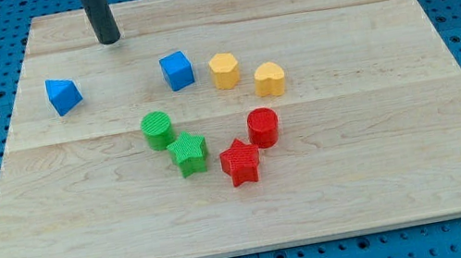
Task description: Push the blue triangle top of the green circle
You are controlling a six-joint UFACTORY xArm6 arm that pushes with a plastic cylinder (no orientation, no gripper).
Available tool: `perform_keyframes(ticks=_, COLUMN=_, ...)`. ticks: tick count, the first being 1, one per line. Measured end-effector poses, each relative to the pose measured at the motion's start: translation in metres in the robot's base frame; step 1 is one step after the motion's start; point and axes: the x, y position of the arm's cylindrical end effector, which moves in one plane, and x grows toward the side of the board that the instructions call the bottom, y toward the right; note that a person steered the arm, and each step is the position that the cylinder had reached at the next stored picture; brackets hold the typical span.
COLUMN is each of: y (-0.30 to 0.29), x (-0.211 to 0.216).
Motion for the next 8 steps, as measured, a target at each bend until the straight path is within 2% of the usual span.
perform_keyframes(ticks=1, y=-0.024, x=-0.014)
perform_keyframes(ticks=2, y=-0.054, x=0.021)
perform_keyframes(ticks=3, y=-0.069, x=0.031)
perform_keyframes(ticks=4, y=-0.103, x=0.063)
perform_keyframes(ticks=5, y=-0.107, x=0.077)
perform_keyframes(ticks=7, y=-0.055, x=0.126)
perform_keyframes(ticks=8, y=-0.030, x=0.133)
